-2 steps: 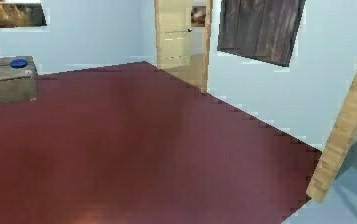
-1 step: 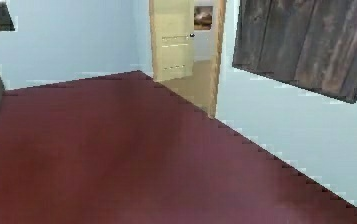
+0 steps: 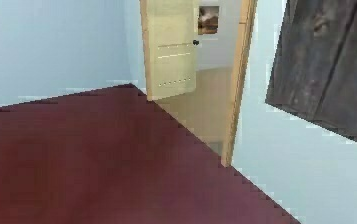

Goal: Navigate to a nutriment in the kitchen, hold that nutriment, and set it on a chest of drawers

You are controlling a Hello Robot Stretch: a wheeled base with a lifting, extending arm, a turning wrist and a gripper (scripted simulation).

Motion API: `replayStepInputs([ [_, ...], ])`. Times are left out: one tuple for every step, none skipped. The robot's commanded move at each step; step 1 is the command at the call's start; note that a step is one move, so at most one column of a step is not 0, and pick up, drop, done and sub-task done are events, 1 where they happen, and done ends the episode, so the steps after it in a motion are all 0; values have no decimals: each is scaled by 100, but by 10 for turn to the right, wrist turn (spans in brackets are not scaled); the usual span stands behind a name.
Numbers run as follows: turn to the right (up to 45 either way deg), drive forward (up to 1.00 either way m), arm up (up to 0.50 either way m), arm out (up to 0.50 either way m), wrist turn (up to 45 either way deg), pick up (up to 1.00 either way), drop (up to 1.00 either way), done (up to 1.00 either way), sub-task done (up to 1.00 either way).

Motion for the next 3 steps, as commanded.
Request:
replayStepInputs([
  [0, 100, 0, 0, 0, 0, 0, 0, 0],
  [60, 0, 0, 0, 0, 0, 0, 0, 0],
  [0, 55, 0, 0, 0, 0, 0, 0, 0],
])
